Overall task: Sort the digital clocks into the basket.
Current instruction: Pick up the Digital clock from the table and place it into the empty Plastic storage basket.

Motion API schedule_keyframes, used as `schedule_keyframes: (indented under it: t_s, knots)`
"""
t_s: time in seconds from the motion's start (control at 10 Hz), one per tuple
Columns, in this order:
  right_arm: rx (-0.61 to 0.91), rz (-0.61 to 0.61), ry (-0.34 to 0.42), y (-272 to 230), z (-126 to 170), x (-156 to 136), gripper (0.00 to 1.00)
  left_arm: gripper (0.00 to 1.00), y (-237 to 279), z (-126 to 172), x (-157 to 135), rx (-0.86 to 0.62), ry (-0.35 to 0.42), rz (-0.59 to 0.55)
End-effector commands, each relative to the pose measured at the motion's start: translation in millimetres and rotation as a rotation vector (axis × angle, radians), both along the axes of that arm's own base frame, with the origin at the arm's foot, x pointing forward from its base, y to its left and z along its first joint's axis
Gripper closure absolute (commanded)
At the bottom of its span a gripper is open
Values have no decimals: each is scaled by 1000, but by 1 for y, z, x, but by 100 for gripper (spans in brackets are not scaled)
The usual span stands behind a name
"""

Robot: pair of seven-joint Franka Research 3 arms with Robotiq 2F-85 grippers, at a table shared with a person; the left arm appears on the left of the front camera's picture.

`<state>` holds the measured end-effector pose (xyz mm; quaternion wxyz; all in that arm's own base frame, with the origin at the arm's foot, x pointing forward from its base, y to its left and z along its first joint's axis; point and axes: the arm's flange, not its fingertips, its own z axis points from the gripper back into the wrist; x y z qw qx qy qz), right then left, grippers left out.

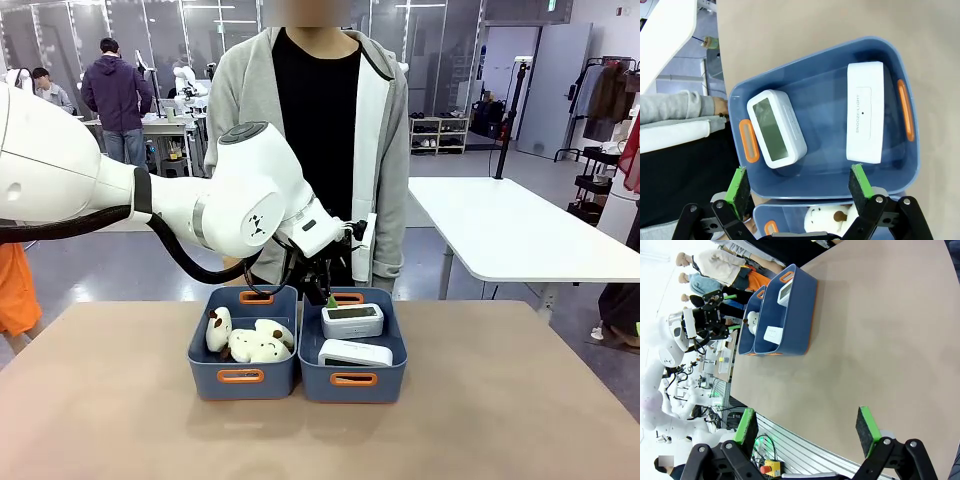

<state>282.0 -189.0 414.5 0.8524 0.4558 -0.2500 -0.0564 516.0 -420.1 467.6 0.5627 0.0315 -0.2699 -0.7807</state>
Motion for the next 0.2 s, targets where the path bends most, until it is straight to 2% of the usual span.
schedule_keyframes:
  t_s: [0.0,0.1]
  knots:
    - [5,-1,6,0,1,-1,0,0,-1,2,1,-1,-10,11]
    - [5,-1,6,0,1,-1,0,0,-1,2,1,-1,-10,11]
